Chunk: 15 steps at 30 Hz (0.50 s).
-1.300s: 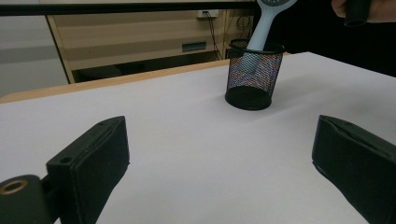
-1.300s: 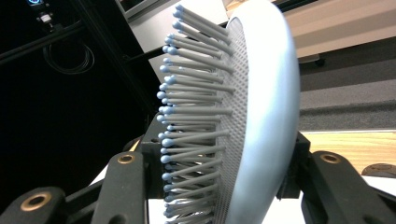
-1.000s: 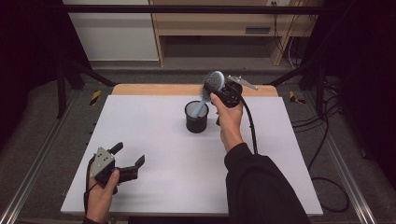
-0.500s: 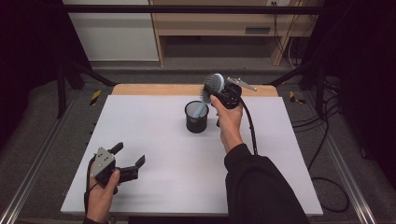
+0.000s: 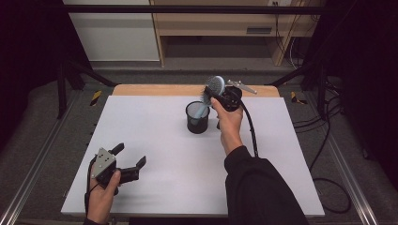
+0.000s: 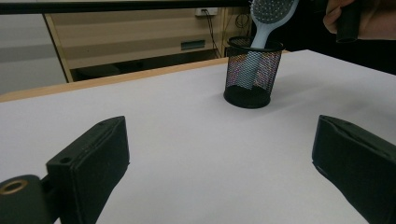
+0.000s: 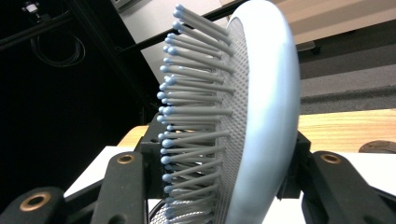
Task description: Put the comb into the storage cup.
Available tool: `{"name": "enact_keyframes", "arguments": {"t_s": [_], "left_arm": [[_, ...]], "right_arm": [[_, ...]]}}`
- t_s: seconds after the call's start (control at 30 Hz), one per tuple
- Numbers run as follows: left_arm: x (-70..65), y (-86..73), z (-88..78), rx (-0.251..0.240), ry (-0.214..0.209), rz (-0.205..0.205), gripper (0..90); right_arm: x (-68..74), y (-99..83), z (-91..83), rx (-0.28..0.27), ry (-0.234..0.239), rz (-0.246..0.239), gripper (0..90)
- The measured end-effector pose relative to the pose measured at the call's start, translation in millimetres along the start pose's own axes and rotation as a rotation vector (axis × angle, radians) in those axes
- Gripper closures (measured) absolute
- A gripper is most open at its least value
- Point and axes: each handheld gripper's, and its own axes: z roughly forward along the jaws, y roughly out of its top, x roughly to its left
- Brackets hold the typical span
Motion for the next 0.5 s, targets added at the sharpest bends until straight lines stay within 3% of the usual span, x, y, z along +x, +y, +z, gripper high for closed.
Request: {"name": "enact_keyframes", "arguments": {"t_s": [0.5], "left_arm": [[0.3,0.3,-0.5,-0.001,-0.002,0.001,4.2]], "right_arm": [[1.7,-5.8,4.8,0.009,0.001,-0.003,50.3]]}}
